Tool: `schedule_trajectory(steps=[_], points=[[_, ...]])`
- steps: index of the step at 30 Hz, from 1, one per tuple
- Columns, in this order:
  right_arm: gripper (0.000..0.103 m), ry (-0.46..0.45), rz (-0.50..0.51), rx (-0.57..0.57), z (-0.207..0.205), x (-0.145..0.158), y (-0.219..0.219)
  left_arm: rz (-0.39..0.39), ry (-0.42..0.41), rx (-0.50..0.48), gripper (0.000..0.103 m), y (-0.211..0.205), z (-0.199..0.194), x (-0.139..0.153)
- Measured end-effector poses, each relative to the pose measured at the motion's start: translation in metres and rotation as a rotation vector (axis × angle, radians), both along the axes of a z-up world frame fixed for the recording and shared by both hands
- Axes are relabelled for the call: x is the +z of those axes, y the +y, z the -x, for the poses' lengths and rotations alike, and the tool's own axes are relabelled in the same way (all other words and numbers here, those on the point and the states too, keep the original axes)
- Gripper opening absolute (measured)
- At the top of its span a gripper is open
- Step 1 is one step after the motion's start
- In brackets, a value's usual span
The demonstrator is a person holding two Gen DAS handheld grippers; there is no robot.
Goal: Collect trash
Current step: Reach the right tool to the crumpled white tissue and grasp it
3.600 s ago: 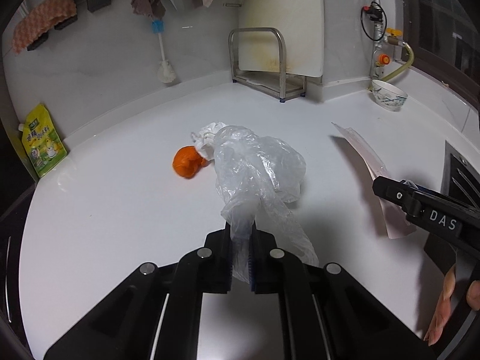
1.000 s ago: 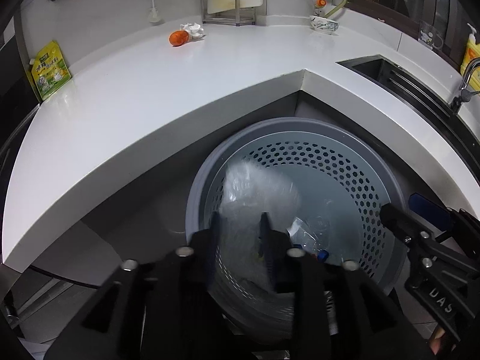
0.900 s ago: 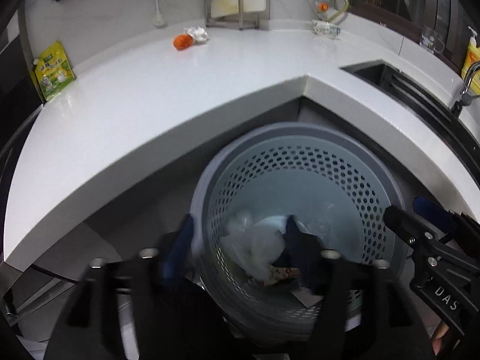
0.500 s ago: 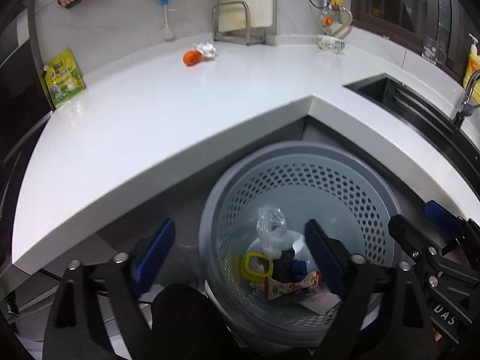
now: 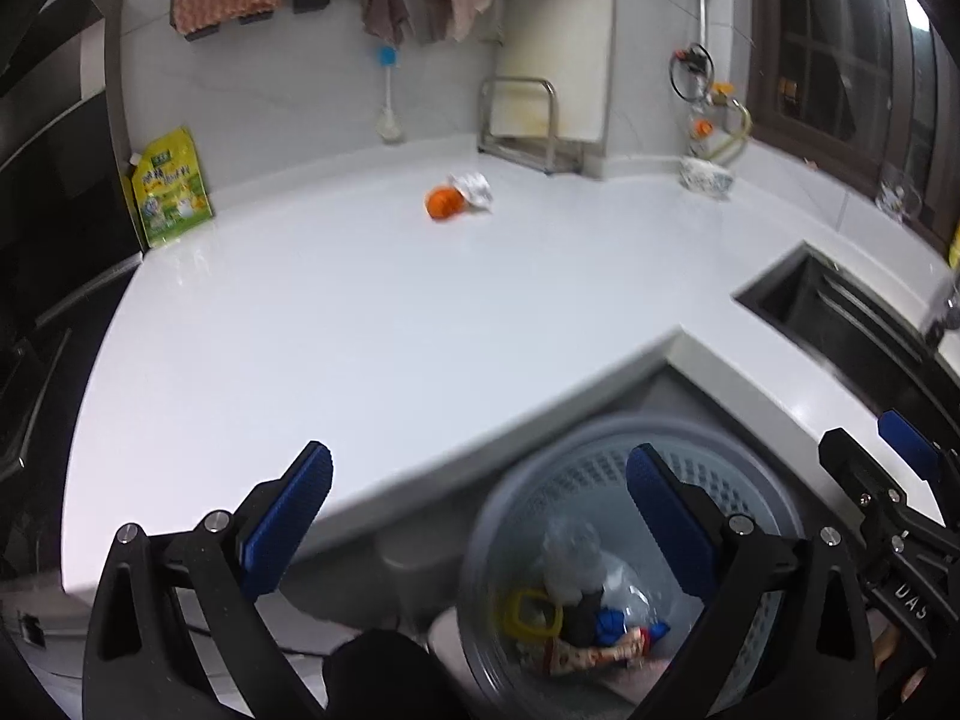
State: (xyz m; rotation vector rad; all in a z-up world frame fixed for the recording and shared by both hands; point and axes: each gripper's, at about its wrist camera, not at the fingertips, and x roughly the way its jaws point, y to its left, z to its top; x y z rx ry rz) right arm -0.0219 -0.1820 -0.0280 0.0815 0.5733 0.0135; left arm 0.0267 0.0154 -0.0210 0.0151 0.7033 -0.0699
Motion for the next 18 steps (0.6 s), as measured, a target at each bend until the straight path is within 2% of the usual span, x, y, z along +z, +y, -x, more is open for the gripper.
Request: schedule_trajectory(steps=[6, 12, 18], points=[[0.079, -0.012, 0.012, 0.066, -0.054, 0.023, 0.008, 0.002, -0.035, 0.031, 0.097, 0.014, -0.043, 0.022], [0.079, 0.024, -0.055, 0.141, -0.122, 0.037, 0.019, -0.017, -0.072, 0.064, 0.097, 0.029, -0.091, 0.039], [0.079, 0.05, 0.045, 0.176, -0.188, 0.042, 0.048, -0.022, -0.062, 0.12, 0.097, 0.049, -0.144, 0.039]])
